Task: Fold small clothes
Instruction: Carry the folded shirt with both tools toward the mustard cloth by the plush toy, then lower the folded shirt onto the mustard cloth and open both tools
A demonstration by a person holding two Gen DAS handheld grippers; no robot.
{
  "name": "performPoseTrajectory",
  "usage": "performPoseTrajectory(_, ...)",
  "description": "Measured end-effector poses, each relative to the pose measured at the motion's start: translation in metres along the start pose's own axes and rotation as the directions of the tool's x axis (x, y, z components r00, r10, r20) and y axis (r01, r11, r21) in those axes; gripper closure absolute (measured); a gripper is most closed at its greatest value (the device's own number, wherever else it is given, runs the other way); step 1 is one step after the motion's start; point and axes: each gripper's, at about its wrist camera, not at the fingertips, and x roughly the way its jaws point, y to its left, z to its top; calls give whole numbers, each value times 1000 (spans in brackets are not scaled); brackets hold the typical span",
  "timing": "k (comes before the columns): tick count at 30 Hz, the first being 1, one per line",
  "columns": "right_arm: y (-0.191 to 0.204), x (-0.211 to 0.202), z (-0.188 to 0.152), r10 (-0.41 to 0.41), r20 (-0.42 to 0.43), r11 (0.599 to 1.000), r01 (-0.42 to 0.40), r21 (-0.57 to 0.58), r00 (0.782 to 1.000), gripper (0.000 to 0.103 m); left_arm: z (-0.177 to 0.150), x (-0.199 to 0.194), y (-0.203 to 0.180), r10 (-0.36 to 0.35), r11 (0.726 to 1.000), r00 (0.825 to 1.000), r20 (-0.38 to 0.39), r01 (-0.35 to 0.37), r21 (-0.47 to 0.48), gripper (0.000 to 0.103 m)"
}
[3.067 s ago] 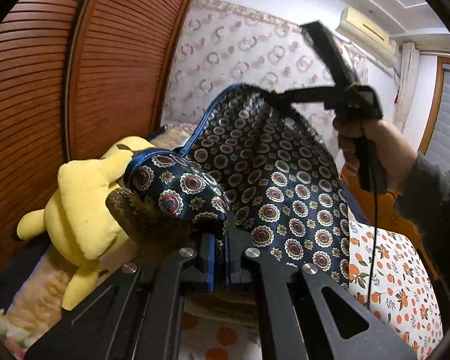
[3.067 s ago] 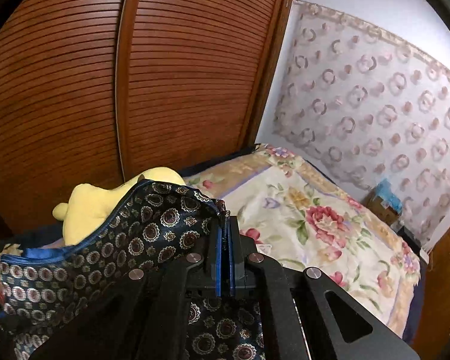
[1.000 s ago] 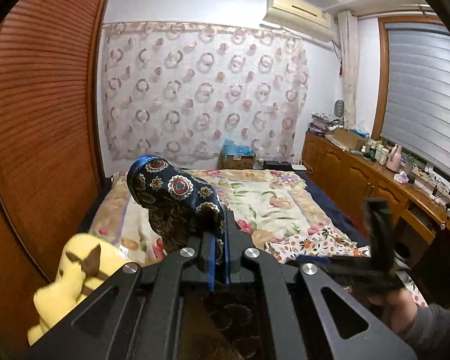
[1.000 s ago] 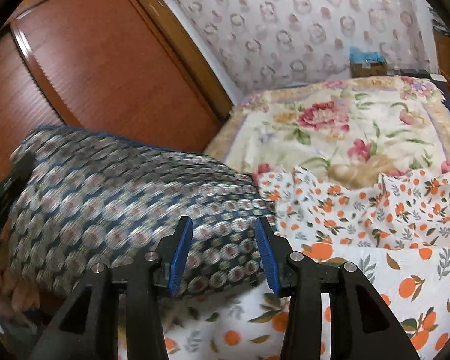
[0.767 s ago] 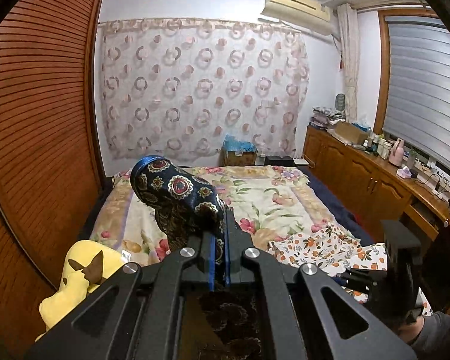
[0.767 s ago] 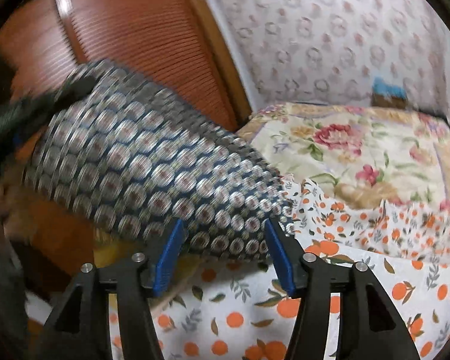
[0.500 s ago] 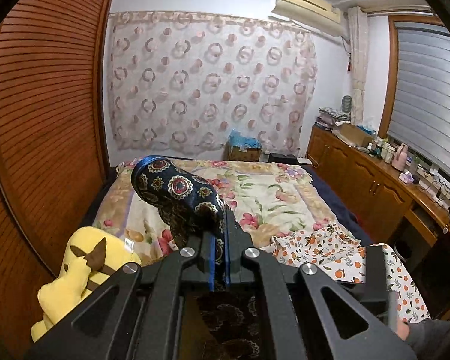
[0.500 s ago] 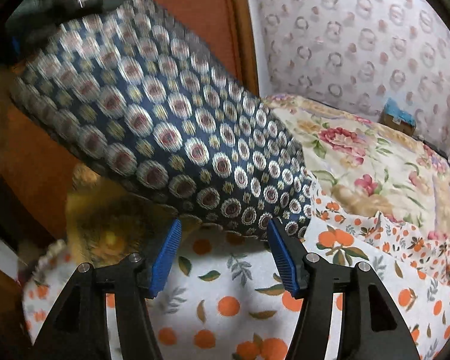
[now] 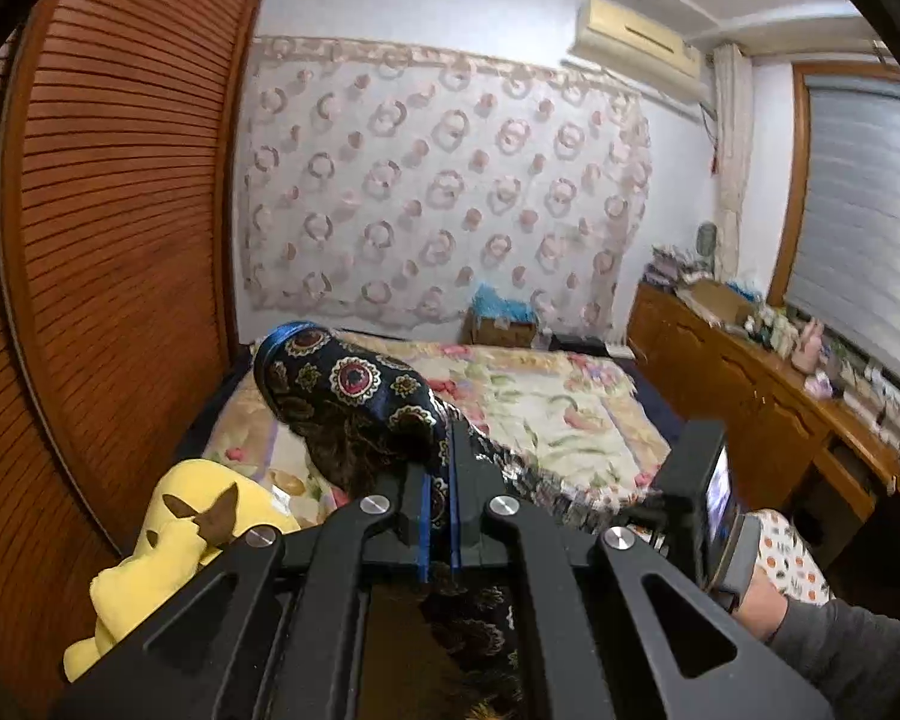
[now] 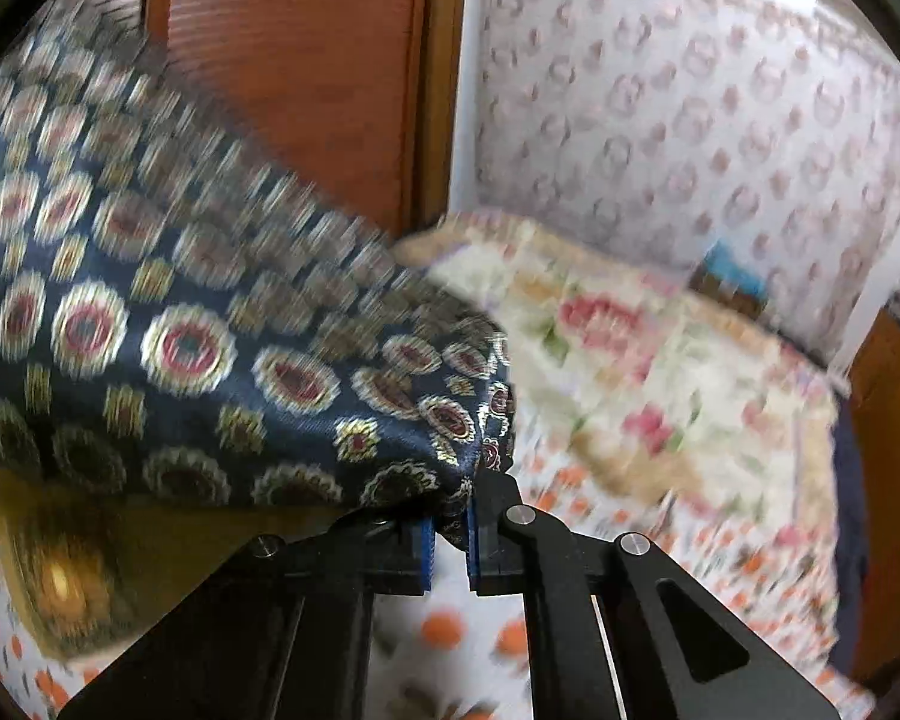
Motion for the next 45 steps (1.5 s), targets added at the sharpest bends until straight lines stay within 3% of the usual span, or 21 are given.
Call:
performPoseTrajectory(4, 8, -5, 59, -35, 79, 998, 39, -50, 996, 96, -3, -14, 23, 47, 998, 998, 42, -45, -44, 98)
performPoseTrajectory(8, 36, -5, 93, -11, 155, 992, 30, -123, 988, 96, -35, -38, 46, 102, 990, 993, 58, -95, -107, 98)
performPoseTrajectory(12, 50, 18, 73, 42, 115, 984, -20, -179, 992, 96, -95, -33, 54, 100, 980, 993, -61, -109, -166, 98)
performPoseTrajectory(13, 52, 26, 62, 63, 76, 981, -48, -187, 995, 93, -109, -27, 54, 100, 978, 990, -104, -117, -173, 98)
performPoseTrajectory(14, 50, 35, 52, 84, 18, 980, -79, -182, 996, 81, -124, -19, 54, 115, 974, 982, -146, -141, -175, 98)
performPoseTrajectory(16, 42, 55, 30, 86, -113, 984, -102, -148, 990, 77, -145, -6, 53, 145, 967, 967, -211, -183, -178, 98)
performPoseTrajectory(18, 32, 53, 13, 68, -126, 987, -84, -134, 990, 74, -161, 0, 56, 135, 960, 959, -250, -189, -208, 98)
performPoseTrajectory(19, 23, 47, 7, 86, -129, 989, -100, -106, 988, 68, -165, -1, 56, 124, 959, 959, -254, -182, -217, 98)
performPoseTrajectory(23, -4, 11, 0, 131, -94, 991, -131, 11, 987, 65, -171, -11, 52, 112, 962, 962, -249, -167, -216, 85)
performPoseTrajectory(27, -15, -27, -7, 164, -17, 984, -162, 75, 986, 65, -173, -29, 38, 124, 972, 967, -222, -163, -167, 79)
performPoseTrajectory(29, -24, -47, -21, 180, 19, 978, -181, 104, 984, 64, -173, -46, 34, 140, 975, 972, -190, -168, -143, 61)
performPoseTrajectory(33, -20, -92, -61, 165, 70, 978, -172, 119, 984, 64, -163, -74, 17, 159, 982, 982, -99, -167, -84, 40)
performPoseTrajectory(34, -17, -104, -70, 154, 78, 979, -163, 119, 985, 63, -160, -82, 10, 164, 984, 984, -67, -168, -61, 25)
performPoseTrajectory(35, -16, -115, -79, 144, 86, 980, -154, 123, 986, 63, -156, -88, 6, 167, 984, 985, -44, -169, -48, 17)
performPoseTrajectory(37, -8, -134, -95, 129, 93, 981, -141, 135, 987, 61, -148, -102, -10, 157, 988, 988, 9, -157, -11, 11)
performPoseTrajectory(38, -6, -147, -103, 117, 100, 981, -130, 142, 988, 59, -144, -106, -18, 147, 989, 989, 24, -147, 5, 3)
performPoseTrajectory(45, 26, -260, -146, 3, 147, 985, -29, 172, 989, 46, -126, -125, -69, 57, 997, 994, 89, -61, 47, 0)
